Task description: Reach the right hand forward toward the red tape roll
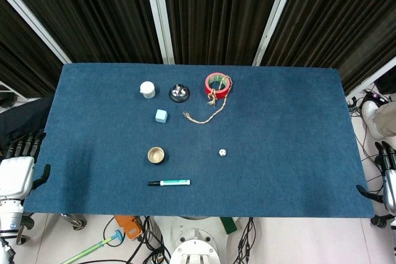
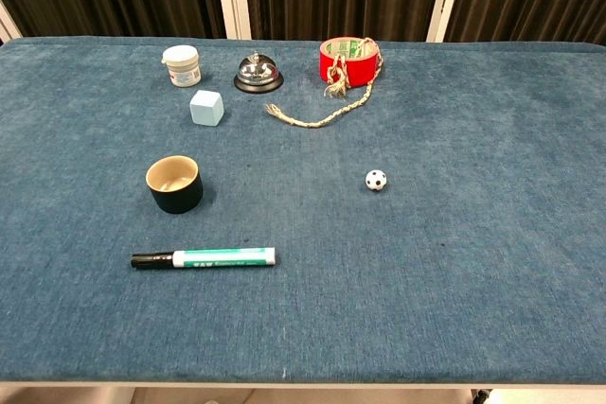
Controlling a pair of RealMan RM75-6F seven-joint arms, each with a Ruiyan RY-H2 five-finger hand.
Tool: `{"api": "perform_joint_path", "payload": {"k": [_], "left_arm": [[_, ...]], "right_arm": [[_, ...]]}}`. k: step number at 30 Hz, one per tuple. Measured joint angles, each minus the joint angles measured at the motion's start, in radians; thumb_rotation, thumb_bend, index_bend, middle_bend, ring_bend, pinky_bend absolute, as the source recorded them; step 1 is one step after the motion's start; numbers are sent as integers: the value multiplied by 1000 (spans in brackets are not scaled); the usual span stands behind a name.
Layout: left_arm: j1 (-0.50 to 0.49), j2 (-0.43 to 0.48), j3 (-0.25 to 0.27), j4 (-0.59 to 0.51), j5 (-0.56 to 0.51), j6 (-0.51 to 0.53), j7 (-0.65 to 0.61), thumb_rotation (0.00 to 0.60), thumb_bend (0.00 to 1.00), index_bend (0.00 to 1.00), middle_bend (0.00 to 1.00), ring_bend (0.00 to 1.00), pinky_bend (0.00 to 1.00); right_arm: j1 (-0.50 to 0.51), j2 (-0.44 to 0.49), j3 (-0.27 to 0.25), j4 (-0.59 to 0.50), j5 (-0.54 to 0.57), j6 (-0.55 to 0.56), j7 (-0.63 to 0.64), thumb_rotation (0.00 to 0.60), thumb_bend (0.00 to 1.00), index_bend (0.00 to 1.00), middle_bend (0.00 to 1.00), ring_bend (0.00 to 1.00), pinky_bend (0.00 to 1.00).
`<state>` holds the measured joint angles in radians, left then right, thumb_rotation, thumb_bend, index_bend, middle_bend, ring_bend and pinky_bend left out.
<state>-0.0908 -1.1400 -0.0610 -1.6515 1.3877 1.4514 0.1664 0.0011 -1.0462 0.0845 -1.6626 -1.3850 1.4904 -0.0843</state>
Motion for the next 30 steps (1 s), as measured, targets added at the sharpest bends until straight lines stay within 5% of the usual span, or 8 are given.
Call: {"api": "perform_joint_path", "payload": {"k": [22, 30], "left_arm": [[-1, -4, 4, -4, 8, 0, 14, 600, 412, 23, 0, 23, 95], [-1, -6, 6, -7, 5, 1, 31, 600, 412, 23, 0, 23, 95]], "right_arm": [[25, -22, 2, 24, 17, -51, -5, 600, 139, 140, 108, 157, 110], [116, -126, 23, 180, 3, -167, 128, 600, 139, 245, 108, 157, 114]]}}
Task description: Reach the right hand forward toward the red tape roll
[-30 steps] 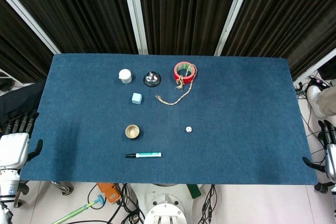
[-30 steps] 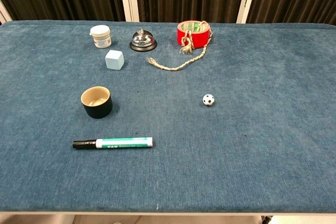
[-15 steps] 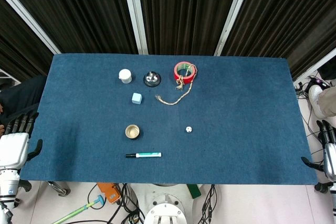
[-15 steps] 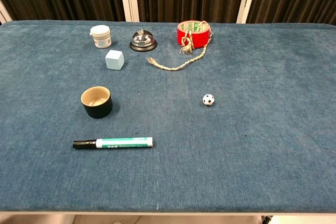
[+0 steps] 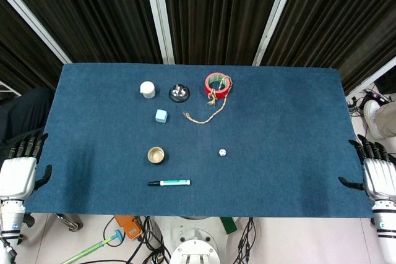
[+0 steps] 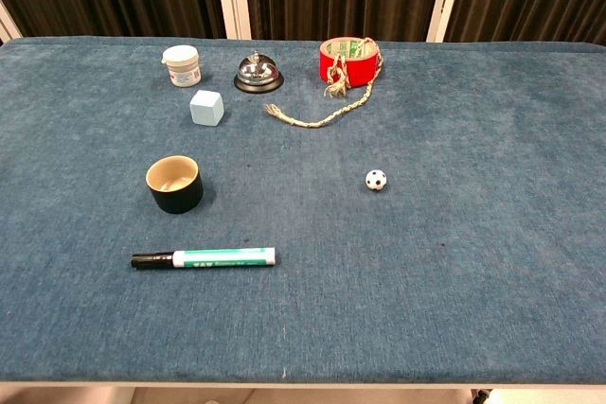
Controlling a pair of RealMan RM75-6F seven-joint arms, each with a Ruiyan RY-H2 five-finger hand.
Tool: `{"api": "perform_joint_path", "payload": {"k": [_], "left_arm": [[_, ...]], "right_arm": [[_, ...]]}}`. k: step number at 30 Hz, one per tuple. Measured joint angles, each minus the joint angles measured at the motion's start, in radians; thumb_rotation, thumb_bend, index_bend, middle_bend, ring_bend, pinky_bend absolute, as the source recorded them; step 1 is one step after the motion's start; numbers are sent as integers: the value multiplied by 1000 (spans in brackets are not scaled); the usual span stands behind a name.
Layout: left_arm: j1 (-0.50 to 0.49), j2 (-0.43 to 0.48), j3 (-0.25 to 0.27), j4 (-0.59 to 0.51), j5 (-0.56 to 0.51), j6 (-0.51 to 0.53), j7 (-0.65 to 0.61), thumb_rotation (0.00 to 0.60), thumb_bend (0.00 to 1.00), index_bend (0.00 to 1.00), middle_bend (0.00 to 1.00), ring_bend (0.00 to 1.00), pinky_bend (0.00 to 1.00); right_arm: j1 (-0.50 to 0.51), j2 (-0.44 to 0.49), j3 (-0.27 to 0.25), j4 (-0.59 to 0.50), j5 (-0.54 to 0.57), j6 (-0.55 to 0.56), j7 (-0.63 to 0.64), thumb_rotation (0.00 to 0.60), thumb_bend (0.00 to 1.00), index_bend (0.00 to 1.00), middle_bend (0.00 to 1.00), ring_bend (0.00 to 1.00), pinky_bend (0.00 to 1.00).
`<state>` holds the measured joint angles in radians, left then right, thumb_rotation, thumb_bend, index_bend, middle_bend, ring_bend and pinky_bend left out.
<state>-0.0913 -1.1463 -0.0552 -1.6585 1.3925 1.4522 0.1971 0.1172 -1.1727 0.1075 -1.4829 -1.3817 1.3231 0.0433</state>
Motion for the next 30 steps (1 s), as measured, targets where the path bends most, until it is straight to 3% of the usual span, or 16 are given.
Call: {"api": "perform_joint_path", "payload": {"k": [6, 9, 18, 30], "left_arm": [[-1, 0, 2, -1, 2, -4, 3, 600, 412, 23, 0, 23, 95], [-3, -1, 2, -1, 0, -6, 6, 600, 412, 23, 0, 23, 95], [-5, -1, -3, 4, -11, -10, 6, 600, 413, 23, 0, 23, 95], [-6, -2, -4, 7, -16, -11, 13, 600, 412, 23, 0, 23, 95]], "right_arm": [[124, -161, 14, 202, -27, -143, 128, 600, 139, 304, 108, 157, 116], [204, -218, 18, 246, -47, -231, 178, 600, 139, 335, 108, 157, 122], [394, -314, 30, 231, -120, -370, 259, 600, 145, 393, 108, 157, 134], [487, -416, 30, 256, -110, -432, 236, 600, 216, 417, 108, 157, 134]]}}
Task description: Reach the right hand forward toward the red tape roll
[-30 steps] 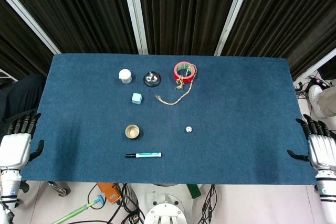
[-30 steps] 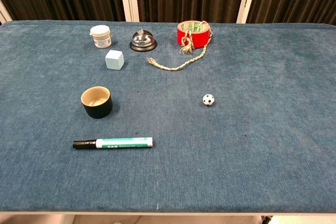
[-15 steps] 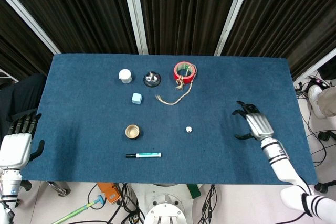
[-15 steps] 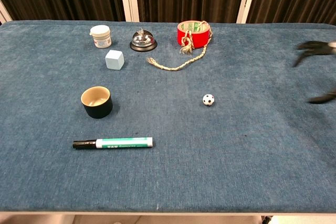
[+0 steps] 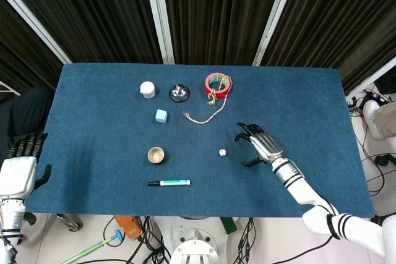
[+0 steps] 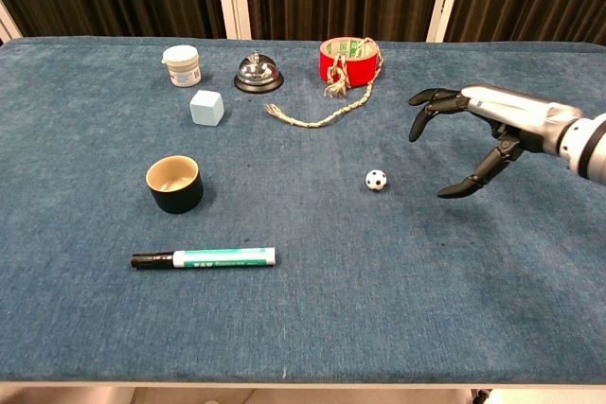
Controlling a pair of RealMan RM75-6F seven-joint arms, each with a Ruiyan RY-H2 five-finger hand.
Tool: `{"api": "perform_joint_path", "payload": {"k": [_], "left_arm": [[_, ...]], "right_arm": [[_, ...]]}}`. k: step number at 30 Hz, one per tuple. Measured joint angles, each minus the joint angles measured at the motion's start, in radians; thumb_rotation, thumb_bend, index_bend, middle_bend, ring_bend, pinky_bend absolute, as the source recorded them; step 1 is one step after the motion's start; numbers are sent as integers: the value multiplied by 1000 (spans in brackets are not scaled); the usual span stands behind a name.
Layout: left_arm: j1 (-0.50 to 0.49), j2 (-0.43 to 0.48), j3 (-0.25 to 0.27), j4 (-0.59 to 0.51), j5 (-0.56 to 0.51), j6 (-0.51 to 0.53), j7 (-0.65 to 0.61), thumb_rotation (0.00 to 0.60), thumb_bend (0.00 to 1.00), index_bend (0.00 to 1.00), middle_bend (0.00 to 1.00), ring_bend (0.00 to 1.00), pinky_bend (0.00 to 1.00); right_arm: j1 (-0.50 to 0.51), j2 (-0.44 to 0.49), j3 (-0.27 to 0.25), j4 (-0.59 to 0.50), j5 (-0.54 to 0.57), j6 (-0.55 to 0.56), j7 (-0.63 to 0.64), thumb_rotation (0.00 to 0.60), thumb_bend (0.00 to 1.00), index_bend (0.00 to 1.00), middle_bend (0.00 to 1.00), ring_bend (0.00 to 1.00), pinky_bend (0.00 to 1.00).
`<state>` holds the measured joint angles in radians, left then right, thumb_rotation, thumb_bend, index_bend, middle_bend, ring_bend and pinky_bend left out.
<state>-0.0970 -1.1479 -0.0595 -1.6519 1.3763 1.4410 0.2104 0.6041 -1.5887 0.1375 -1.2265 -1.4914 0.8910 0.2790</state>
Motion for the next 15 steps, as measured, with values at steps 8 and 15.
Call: {"api": "perform_joint_path", "payload": {"k": [8, 15], "left_arm": [[0, 1, -1, 0, -9, -2, 17, 600, 412, 23, 0, 22, 95], [-1, 0, -1, -1, -14, -3, 31, 600, 412, 23, 0, 23, 95]], "right_arm": [[37, -75, 5, 97, 36, -29, 48, 600, 287, 432, 108, 157, 134], [68, -111, -6, 131, 35, -48, 95, 600, 327, 439, 108, 157, 134]]}}
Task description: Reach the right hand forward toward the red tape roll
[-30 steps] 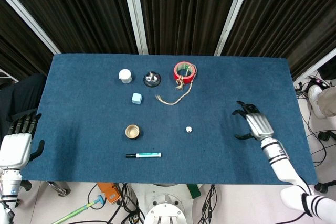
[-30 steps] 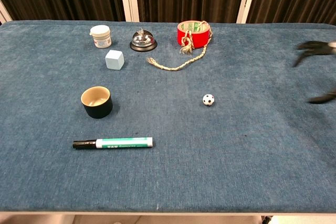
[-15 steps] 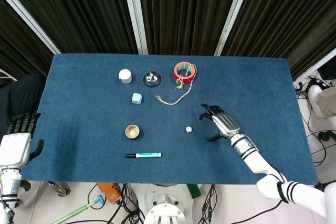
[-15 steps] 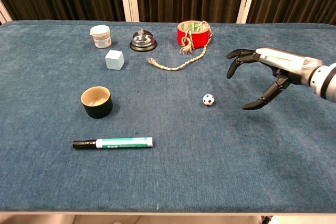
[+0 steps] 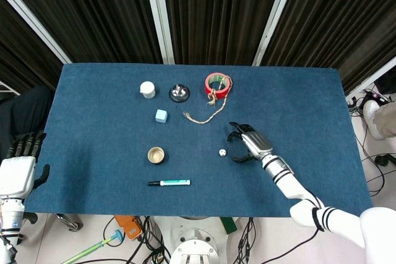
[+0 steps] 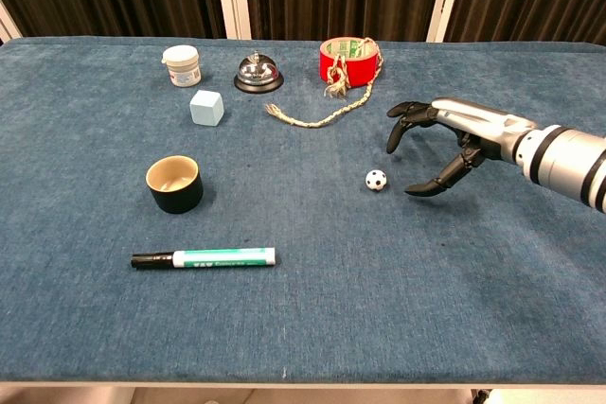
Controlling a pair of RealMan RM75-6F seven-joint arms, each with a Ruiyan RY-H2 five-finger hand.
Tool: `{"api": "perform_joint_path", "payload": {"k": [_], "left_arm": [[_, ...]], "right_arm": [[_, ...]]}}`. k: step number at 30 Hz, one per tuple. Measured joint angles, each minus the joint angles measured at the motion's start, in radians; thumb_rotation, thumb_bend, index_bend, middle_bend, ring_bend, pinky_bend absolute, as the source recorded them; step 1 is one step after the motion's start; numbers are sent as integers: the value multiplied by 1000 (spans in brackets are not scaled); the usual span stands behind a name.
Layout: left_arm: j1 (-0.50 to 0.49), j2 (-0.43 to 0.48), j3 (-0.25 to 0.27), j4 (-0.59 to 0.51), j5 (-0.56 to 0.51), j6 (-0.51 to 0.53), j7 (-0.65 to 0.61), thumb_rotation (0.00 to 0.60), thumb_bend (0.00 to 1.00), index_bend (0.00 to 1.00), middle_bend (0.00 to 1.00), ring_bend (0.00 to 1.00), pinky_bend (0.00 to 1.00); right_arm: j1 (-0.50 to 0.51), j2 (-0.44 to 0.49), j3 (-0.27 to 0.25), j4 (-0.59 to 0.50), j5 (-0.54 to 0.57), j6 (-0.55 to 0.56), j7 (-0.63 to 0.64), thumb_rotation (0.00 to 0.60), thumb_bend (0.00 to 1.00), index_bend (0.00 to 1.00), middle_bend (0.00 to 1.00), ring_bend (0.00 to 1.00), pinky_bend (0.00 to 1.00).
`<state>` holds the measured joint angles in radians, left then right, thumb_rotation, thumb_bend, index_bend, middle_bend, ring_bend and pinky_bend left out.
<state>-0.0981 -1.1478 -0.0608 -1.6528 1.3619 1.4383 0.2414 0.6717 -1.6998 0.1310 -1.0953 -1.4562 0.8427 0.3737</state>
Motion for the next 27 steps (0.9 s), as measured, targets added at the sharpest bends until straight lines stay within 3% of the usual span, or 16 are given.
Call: {"api": "perform_joint_path", "payload": {"k": [27], "left_arm": [[-1, 2, -2, -6, -17, -3, 20, 600, 412, 23, 0, 23, 95]], "right_arm": [[62, -53, -22, 60, -1, -31, 94, 600, 420, 528, 108, 157, 135]]}}
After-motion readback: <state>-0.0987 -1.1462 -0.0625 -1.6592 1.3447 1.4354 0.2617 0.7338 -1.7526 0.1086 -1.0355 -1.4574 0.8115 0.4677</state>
